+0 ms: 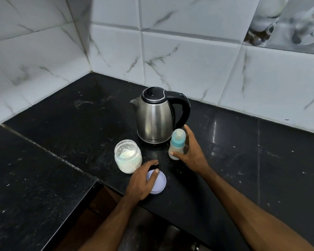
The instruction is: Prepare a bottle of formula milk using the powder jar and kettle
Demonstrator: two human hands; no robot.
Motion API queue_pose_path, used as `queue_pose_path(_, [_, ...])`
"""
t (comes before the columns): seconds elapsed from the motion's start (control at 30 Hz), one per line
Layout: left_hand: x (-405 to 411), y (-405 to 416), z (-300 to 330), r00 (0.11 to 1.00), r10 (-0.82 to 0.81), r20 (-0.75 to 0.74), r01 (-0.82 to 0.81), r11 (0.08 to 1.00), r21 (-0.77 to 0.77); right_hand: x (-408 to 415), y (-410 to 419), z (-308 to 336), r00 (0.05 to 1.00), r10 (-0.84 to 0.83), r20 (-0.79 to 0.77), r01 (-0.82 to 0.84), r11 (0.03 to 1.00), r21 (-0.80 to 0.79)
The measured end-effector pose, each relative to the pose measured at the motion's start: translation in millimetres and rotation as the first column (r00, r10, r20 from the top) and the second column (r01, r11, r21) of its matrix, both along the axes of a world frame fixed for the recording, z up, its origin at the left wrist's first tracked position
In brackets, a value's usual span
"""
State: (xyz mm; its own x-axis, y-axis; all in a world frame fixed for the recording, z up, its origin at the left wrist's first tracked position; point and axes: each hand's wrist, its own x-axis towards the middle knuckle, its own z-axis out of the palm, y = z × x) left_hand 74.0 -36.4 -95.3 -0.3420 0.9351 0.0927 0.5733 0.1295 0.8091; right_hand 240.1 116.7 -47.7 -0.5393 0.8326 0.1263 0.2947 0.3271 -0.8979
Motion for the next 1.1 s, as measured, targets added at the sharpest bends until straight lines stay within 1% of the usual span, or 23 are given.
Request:
queue_pose_path(0.07, [0, 1, 3, 0.999, -0.012, 0.042, 0.014, 0.999, -0.035, 3, -1, 1, 0.999, -0.041, -0.012, 0.042, 0.999, 0.025])
queue_pose_path(0.17, [3, 2, 9, 0.994, -0.052, 0.092, 0.062, 0.992, -0.107, 7, -3, 10, 0.987, -0.15, -0.052, 0.153, 0.986, 0.071])
queue_pose_path(0.23, [7, 1, 18, 0.994, -0.074, 0.079, 0.084, 0.987, -0.14, 7, -4, 22, 0.97, -0.218, -0.109, 0.23, 0.967, 0.111])
queue_pose_path(0.3, [9, 0, 30, 0.995, -0.092, 0.034, 0.096, 0.987, -0.132, 7, -2, 35, 0.95, -0.264, -0.165, 0.288, 0.947, 0.145])
queue_pose_path(0.33, [9, 0, 38, 0.995, -0.099, 0.013, 0.1, 0.989, -0.111, 6, -1, 41, 0.942, -0.28, -0.184, 0.309, 0.939, 0.153])
queue_pose_path(0.43, [3, 6, 77, 0.994, -0.099, -0.038, 0.099, 0.995, 0.014, 0, 5, 66, 0.928, -0.297, -0.225, 0.341, 0.92, 0.194])
queue_pose_path(0.5, [-9, 16, 111, 0.994, -0.056, -0.092, 0.066, 0.991, 0.113, -6, 9, 86, 0.926, -0.286, -0.248, 0.344, 0.909, 0.236])
queue_pose_path(0.6, [-40, 36, 174, 0.968, 0.051, -0.245, 0.016, 0.965, 0.263, -17, 16, 124, 0.931, -0.236, -0.278, 0.323, 0.887, 0.329])
queue_pose_path(0.7, [-73, 56, 242, 0.903, 0.189, -0.385, -0.027, 0.921, 0.388, -27, 26, 171, 0.939, -0.199, -0.281, 0.308, 0.849, 0.429])
queue_pose_path(0.8, [-101, 69, 306, 0.811, 0.307, -0.498, -0.032, 0.873, 0.487, -35, 33, 225, 0.939, -0.191, -0.287, 0.325, 0.766, 0.555])
queue_pose_path(0.87, [-117, 75, 347, 0.73, 0.384, -0.566, -0.009, 0.833, 0.554, -39, 40, 262, 0.938, -0.194, -0.287, 0.34, 0.675, 0.655])
queue_pose_path(0.97, [-135, 79, 400, 0.623, 0.483, -0.615, 0.03, 0.772, 0.635, -45, 49, 318, 0.943, -0.194, -0.271, 0.333, 0.531, 0.779])
queue_pose_path(1.03, [-143, 81, 426, 0.553, 0.532, -0.641, 0.047, 0.748, 0.662, -47, 53, 347, 0.944, -0.215, -0.25, 0.322, 0.436, 0.84])
queue_pose_path(1.1, [-149, 80, 449, 0.496, 0.572, -0.653, 0.071, 0.723, 0.687, -49, 54, 377, 0.936, -0.252, -0.245, 0.327, 0.367, 0.871])
